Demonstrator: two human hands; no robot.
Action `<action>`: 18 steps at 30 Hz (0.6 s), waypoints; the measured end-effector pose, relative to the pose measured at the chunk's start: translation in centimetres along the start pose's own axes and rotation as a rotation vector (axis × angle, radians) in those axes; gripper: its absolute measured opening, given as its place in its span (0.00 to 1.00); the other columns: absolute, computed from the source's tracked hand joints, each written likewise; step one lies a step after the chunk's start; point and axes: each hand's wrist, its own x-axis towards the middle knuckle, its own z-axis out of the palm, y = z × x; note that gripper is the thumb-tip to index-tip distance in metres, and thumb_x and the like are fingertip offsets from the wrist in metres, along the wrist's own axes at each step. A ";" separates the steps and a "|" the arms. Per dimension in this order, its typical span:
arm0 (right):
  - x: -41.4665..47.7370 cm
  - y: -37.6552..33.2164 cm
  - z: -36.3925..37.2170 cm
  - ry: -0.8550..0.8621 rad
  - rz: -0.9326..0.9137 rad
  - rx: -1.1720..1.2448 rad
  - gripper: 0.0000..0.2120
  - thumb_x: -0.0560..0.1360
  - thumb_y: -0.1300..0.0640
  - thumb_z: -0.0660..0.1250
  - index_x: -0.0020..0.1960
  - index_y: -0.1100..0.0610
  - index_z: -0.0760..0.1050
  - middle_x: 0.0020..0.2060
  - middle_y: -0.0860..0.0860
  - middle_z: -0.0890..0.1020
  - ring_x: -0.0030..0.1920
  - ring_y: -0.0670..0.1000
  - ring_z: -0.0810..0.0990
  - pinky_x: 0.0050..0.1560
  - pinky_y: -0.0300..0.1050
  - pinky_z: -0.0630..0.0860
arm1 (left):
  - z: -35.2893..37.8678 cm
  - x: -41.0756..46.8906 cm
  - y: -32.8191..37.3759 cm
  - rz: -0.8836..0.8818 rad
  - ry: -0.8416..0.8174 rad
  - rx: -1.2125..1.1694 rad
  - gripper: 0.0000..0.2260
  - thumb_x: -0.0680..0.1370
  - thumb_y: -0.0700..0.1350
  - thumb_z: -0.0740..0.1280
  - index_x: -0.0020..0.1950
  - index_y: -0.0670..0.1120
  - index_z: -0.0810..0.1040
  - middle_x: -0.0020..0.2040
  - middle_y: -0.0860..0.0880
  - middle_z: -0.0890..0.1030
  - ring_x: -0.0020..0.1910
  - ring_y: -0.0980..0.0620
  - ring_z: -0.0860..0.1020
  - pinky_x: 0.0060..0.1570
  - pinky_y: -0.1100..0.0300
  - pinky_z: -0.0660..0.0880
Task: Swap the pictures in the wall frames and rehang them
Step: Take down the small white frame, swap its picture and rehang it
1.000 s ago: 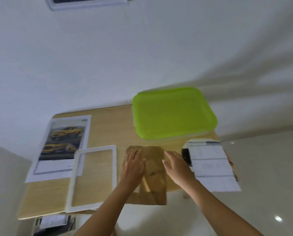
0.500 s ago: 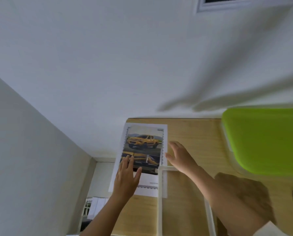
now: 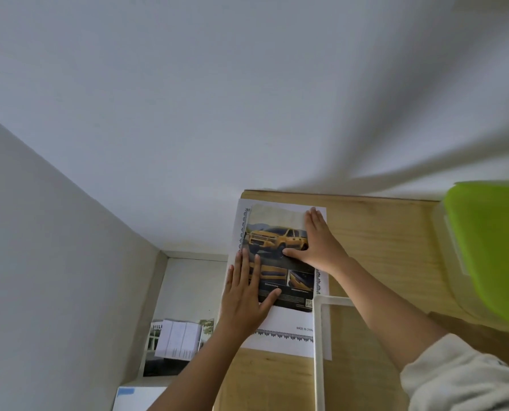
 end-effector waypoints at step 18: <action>-3.6 -1.9 3.5 0.328 0.125 0.691 0.34 0.73 0.65 0.67 0.74 0.55 0.56 0.65 0.50 0.71 0.64 0.46 0.71 0.61 0.38 0.72 | 0.2 0.1 -0.4 -0.024 0.035 -0.010 0.37 0.77 0.67 0.46 0.76 0.43 0.50 0.77 0.41 0.50 0.76 0.46 0.46 0.72 0.54 0.43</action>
